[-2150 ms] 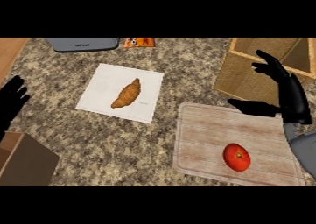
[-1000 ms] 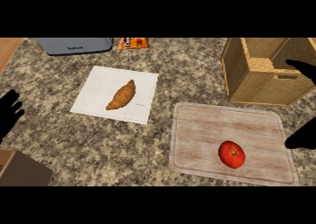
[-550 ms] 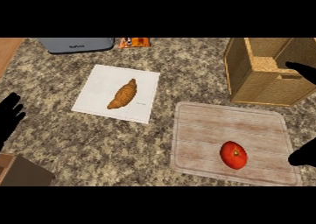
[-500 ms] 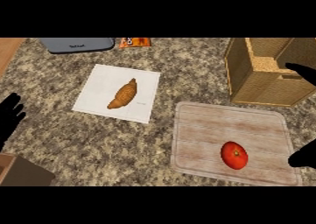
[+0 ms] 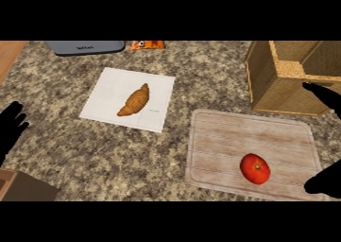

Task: Pick the tomato from the cutting board and place it in the basket

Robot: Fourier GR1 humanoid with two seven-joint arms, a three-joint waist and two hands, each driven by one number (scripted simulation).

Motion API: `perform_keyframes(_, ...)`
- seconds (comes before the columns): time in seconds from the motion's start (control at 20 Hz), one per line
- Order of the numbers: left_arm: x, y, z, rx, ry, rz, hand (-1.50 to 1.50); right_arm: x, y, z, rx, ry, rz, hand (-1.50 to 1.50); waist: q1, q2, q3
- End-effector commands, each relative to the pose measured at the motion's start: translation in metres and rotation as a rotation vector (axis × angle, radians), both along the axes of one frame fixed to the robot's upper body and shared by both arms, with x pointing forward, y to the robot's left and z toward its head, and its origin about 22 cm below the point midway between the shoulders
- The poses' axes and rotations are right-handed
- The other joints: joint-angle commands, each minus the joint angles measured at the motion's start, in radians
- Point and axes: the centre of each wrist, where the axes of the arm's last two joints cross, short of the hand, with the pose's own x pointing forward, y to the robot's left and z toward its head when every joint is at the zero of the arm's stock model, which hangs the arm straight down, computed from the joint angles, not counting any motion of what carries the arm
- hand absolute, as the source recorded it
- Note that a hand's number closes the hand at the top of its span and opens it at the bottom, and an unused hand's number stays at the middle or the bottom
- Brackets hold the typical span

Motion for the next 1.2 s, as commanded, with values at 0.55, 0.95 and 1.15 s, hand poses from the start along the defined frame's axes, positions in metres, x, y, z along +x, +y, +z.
perform_keyframes(0.55,-0.030,-0.020,-0.077,-0.109,0.249,0.036,0.00,-0.012,0.005,-0.049,-0.006,0.062,-0.104,-1.50,0.008,0.036,-0.049)
perform_keyframes(0.95,-0.033,-0.023,-0.074,-0.132,0.247,0.019,0.00,-0.020,0.004,-0.075,-0.018,0.066,-0.121,-1.50,0.008,0.029,-0.048)
perform_keyframes(1.15,-0.032,-0.020,-0.074,-0.124,0.244,0.027,0.00,-0.019,0.009,-0.081,-0.004,0.035,-0.120,-1.50,0.025,0.030,-0.049)
